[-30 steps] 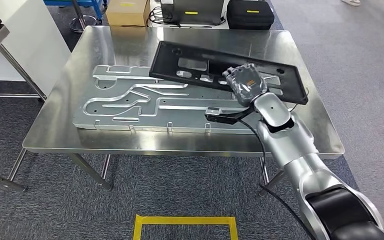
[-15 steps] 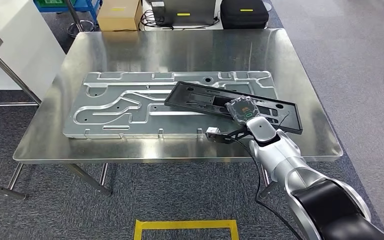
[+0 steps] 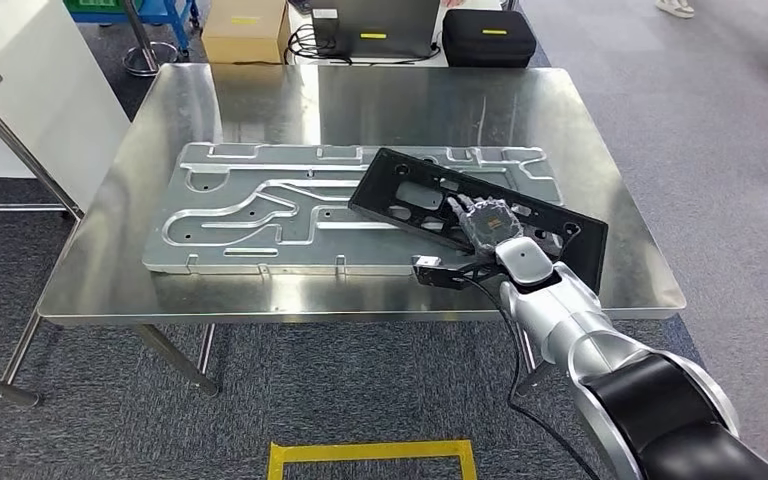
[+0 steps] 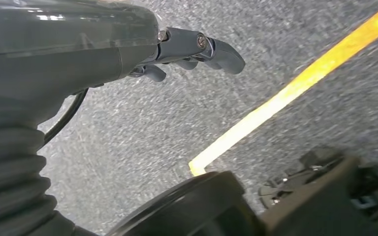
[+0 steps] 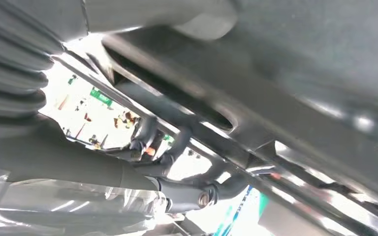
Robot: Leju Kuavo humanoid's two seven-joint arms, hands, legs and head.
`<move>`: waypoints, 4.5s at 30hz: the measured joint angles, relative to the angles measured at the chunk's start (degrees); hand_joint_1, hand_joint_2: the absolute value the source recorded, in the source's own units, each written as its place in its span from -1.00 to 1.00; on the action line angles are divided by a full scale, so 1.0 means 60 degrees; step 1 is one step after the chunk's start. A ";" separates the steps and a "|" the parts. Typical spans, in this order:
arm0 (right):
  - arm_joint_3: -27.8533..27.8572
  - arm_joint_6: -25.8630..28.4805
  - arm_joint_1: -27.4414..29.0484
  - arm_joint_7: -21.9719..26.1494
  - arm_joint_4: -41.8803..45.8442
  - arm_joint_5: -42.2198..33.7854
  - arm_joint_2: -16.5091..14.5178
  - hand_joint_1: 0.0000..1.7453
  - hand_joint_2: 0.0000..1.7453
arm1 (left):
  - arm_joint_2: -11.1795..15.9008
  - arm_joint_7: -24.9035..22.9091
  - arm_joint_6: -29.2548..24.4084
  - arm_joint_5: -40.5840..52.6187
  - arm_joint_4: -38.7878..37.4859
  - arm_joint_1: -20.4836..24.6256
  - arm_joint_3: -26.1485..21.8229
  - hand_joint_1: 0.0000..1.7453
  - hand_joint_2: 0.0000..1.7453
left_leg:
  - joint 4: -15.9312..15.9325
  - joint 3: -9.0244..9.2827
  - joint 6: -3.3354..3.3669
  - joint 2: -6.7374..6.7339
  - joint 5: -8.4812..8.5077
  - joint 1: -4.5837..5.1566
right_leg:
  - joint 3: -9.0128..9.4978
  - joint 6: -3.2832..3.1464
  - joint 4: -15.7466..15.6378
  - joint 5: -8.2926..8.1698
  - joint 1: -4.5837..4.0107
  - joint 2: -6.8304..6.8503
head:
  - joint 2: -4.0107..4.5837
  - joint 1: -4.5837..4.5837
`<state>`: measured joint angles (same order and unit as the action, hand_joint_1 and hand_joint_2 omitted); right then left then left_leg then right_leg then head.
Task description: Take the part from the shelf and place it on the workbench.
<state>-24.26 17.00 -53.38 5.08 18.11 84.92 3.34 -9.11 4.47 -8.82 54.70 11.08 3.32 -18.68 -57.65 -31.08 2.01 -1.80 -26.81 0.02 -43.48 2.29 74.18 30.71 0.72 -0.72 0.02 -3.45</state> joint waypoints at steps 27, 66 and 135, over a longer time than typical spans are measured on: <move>0.0911 0.0398 -0.0199 0.1161 0.1577 -0.1460 -0.0019 -1.00 -1.00 | 0.0045 -0.0595 -0.0166 -0.0106 -0.0011 -0.0179 -0.0232 -1.00 -1.00 | -0.0124 -0.0609 -0.0137 0.0014 0.0437 -0.0190 | 0.0832 -0.0043 -0.1792 -0.0526 0.0027 -0.0003 | 0.0001 0.0001; 1.1647 -0.3300 0.9681 0.4424 0.6765 -0.9843 -0.1547 -1.00 -1.00 | 0.0008 -0.0313 -0.0405 0.0330 -0.0022 0.0033 -0.1118 -1.00 -1.00 | 0.0091 -0.0701 -0.0212 0.0296 0.0748 -0.0022 | 0.2484 -0.0024 -0.2102 -0.0275 0.0075 0.0109 | 0.0000 -0.0003; 1.2320 -0.2353 0.8224 -0.0234 -0.0793 -1.3491 -0.1668 -1.00 1.00 | -0.0008 -0.0745 0.1095 -0.8413 -0.0004 0.0146 -0.1637 -1.00 1.00 | -0.0165 -0.0019 -0.0327 0.0227 -0.0414 0.0039 | 0.2397 -0.0468 -0.3152 -0.0520 0.0053 0.0174 | 0.0000 -0.0004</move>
<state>49.66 2.88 -4.03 3.67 13.35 3.97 -6.67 -9.16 0.00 -2.25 4.23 11.06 4.20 -28.50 -58.64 -31.19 0.05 -0.43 -29.30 0.25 -29.10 -0.52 55.27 27.59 1.04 0.32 0.02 -3.48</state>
